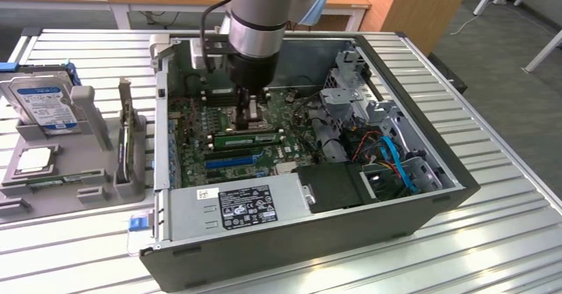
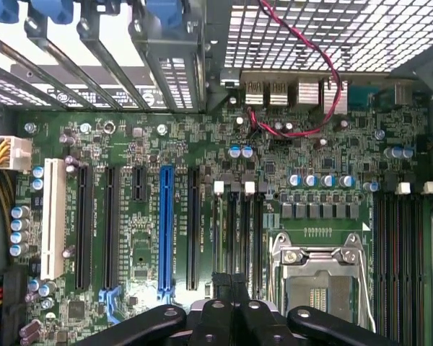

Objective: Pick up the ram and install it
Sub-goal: 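Press down the ram until it locks into place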

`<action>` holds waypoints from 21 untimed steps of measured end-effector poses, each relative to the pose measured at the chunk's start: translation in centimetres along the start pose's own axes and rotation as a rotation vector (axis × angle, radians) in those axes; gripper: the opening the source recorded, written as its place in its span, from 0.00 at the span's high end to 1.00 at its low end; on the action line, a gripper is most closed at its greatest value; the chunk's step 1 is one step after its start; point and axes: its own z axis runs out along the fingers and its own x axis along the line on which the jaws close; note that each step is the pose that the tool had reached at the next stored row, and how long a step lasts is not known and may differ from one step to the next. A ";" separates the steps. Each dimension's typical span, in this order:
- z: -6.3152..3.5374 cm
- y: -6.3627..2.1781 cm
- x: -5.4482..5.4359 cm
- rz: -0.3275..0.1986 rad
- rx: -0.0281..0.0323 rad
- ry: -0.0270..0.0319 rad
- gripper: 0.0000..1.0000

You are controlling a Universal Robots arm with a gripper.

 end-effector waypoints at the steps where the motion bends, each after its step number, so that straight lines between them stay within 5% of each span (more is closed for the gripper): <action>1: 0.00 0.07 0.0 0.000 0.0000 0.0000 0.90; 21: 0.43 0.26 0.0 0.000 0.0000 0.0000 0.90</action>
